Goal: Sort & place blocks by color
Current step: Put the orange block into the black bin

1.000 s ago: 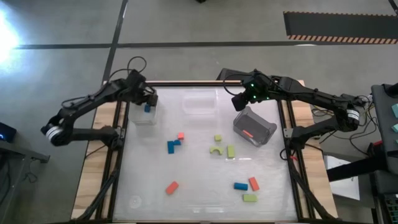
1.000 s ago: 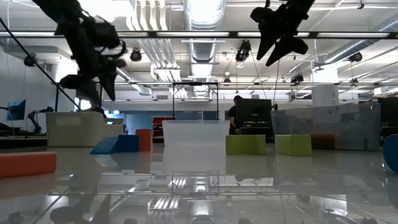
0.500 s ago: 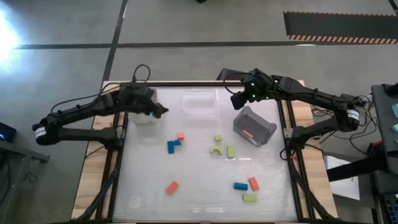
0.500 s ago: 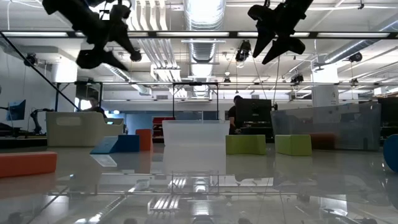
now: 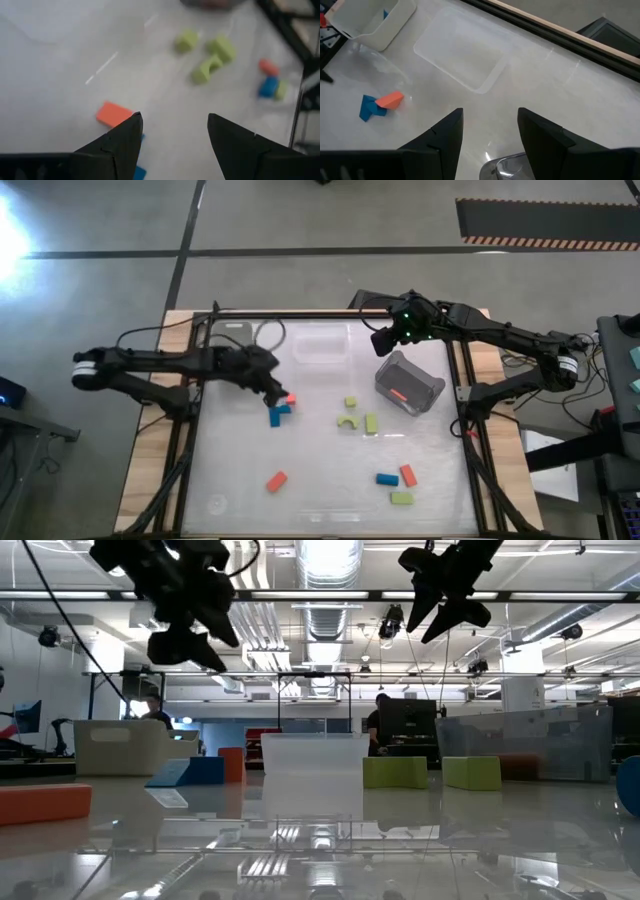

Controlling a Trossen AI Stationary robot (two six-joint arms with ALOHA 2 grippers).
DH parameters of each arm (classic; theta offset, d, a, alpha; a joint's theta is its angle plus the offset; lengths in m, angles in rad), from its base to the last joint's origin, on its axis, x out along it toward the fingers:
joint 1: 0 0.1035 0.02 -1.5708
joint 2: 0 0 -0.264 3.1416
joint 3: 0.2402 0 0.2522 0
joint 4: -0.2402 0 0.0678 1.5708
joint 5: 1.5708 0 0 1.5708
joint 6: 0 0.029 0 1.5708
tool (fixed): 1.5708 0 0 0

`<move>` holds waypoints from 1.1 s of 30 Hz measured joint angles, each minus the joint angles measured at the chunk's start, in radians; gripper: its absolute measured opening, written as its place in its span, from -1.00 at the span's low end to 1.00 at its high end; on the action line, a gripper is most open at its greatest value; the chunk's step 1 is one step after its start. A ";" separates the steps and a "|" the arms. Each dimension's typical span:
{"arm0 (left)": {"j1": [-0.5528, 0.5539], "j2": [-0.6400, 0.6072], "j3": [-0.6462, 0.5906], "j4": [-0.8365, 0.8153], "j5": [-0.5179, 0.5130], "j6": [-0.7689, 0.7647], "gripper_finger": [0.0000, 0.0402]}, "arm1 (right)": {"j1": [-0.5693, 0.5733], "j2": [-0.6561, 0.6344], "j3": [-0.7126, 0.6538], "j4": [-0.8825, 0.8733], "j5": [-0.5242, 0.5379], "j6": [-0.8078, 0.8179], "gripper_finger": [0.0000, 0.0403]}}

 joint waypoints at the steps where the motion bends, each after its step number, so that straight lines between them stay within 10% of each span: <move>1: -0.014 0.020 0.000 -0.001 0.002 -0.003 0.03 | 0.000 0.000 0.000 0.000 0.000 0.000 -0.12; 20: -0.278 0.122 0.000 -0.053 0.063 0.283 0.03 | 0.000 0.000 0.000 -0.006 -0.019 0.000 -0.12; 33: -0.550 0.122 0.022 -0.007 0.101 -0.168 0.03 | 0.000 0.000 0.000 -0.008 -0.019 -0.030 -0.12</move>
